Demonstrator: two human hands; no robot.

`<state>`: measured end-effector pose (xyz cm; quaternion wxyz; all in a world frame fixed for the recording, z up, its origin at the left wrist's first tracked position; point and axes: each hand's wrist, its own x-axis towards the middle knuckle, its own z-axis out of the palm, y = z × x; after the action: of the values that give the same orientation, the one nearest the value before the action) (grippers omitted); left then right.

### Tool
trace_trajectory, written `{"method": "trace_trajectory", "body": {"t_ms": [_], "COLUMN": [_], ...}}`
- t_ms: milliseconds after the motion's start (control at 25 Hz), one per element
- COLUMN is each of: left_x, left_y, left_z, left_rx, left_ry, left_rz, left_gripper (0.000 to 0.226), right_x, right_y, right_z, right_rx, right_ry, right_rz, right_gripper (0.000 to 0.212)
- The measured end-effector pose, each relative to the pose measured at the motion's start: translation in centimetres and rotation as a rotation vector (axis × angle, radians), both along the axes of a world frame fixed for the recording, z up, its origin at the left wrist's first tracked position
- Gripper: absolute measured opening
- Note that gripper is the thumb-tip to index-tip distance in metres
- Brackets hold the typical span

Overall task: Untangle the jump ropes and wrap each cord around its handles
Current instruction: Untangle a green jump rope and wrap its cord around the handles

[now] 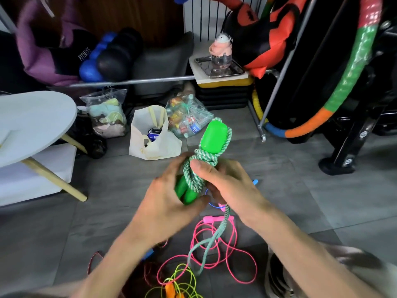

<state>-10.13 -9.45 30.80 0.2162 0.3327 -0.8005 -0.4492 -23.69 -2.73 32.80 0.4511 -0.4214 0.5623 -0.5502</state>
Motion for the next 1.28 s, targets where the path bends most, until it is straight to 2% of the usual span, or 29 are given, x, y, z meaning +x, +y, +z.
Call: {"method": "trace_trajectory", "body": {"t_ms": [80, 120, 160, 240, 320, 440, 520, 560, 600, 720, 760, 800, 840, 880, 960, 1000, 1040, 1120, 1200, 1280], "left_x": [1.2, 1.5, 1.6, 1.1, 0.6, 0.6, 0.8, 0.7, 0.6, -0.4, -0.7, -0.8, -0.6, 0.0, 1.2, 1.7, 1.9, 1.6, 1.1, 1.0], "left_y": [-0.9, -1.2, -1.1, -0.5, -0.1, -0.5, -0.4, -0.2, 0.2, 1.7, 1.5, 1.0, 0.7, 0.5, -0.4, -0.7, -0.7, -0.3, -0.1, -0.5], "left_z": [1.3, 1.2, 0.9, 0.2, 0.0, -0.3, -0.4, -0.5, -0.7, -0.7, -0.3, 0.1, 0.1, 0.1, 0.8, 0.9, 1.0, 0.8, 0.2, -0.4], "left_rx": [0.627, 0.787, 0.8, 0.62, 0.398, 0.083, -0.012, -0.052, -0.11, -0.437, -0.466, -0.435, -0.336, -0.159, 0.451, 0.65, 0.726, 0.657, 0.491, 0.216], "left_ry": [0.295, 0.359, 0.363, 0.286, 0.195, 0.061, -0.043, -0.095, -0.16, -0.535, -0.544, -0.503, -0.376, -0.226, 0.17, 0.257, 0.25, 0.138, 0.053, -0.072], "left_rz": [-0.253, -0.302, -0.303, -0.183, -0.04, 0.138, 0.204, 0.235, 0.27, 0.323, 0.305, 0.287, 0.215, 0.117, -0.091, -0.176, -0.226, -0.154, 0.024, 0.171], "left_gripper": [0.063, 0.066, 0.064, 0.05, 0.048, 0.056, 0.058, 0.058, 0.06, 0.069, 0.069, 0.068, 0.066, 0.063, 0.056, 0.053, 0.05, 0.039, 0.033, 0.046], "right_x": [-0.2, -0.3, -0.5, -0.9, -0.9, 0.1, 0.7, 0.9, 1.0, 1.9, 2.1, 2.2, 2.1, 1.9, 1.5, 1.2, 1.0, 0.7, 0.6, 0.7], "right_y": [0.0, 0.0, -0.1, -0.1, -0.3, -0.7, -1.0, -1.1, -1.0, -0.7, -0.6, -0.7, -0.7, -0.8, -0.6, -0.4, -0.3, -0.2, -0.1, 0.0], "right_z": [0.1, 0.0, -0.3, -0.4, -0.7, -1.9, -2.9, -3.0, -2.9, -2.5, -2.4, -2.4, -2.5, -2.4, -2.5, -2.6, -2.6, -2.6, -2.7, -2.8], "right_rx": [-0.071, -0.084, -0.068, 0.027, 0.091, 0.058, 0.079, 0.122, 0.181, 0.254, 0.215, 0.178, 0.132, 0.086, 0.014, -0.009, -0.01, 0.055, 0.143, 0.199], "right_ry": [-0.059, -0.067, -0.028, 0.195, 0.423, 0.58, 0.648, 0.636, 0.547, 0.059, 0.003, -0.006, 0.008, 0.006, -0.072, -0.114, -0.13, -0.028, 0.264, 0.544], "right_rz": [0.227, 0.284, 0.304, 0.232, 0.091, -0.063, -0.114, -0.12, -0.099, -0.022, -0.037, -0.06, -0.062, -0.05, 0.063, 0.128, 0.183, 0.172, 0.12, 0.066], "right_gripper": [0.02, 0.015, 0.018, 0.032, 0.05, 0.061, 0.063, 0.061, 0.057, 0.032, 0.028, 0.03, 0.035, 0.038, 0.041, 0.043, 0.045, 0.046, 0.057, 0.064]}}
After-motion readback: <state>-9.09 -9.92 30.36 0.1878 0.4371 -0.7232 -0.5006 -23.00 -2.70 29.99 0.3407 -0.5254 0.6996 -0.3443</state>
